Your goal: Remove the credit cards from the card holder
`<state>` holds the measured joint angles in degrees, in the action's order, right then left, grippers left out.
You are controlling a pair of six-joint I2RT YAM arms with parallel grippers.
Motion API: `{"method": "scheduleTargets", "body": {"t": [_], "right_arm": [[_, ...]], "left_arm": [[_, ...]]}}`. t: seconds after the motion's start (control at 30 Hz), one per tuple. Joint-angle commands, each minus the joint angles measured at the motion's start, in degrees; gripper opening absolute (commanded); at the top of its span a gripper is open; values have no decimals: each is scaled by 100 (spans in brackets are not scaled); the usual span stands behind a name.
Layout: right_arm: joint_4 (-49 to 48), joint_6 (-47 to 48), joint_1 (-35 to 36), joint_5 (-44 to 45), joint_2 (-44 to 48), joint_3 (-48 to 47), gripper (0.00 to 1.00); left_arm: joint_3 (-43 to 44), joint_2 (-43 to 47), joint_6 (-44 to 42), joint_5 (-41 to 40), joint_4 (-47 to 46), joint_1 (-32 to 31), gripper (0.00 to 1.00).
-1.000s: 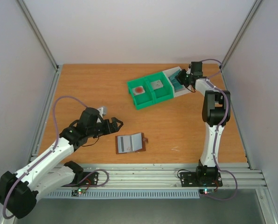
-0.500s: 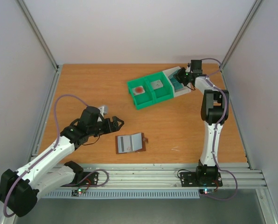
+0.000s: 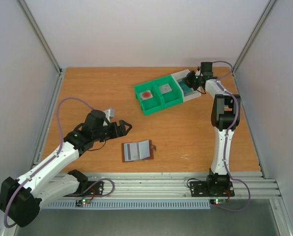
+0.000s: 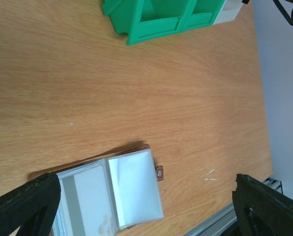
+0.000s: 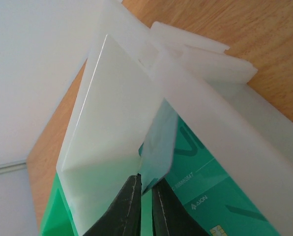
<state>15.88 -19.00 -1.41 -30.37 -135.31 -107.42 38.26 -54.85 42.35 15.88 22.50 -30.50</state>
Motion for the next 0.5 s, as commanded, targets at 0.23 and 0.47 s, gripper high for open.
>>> {"method": "scheduleTargets", "body": {"t": [0.23,0.47], "right_arm": [[713,59,-52,453,-253,-203,10],[1018,161,-52,676,-242,-324,12]], "left_arm": [[78,27,37,1,-276,-8,96],[85,-6,37,3,-305,-8,96]]}}
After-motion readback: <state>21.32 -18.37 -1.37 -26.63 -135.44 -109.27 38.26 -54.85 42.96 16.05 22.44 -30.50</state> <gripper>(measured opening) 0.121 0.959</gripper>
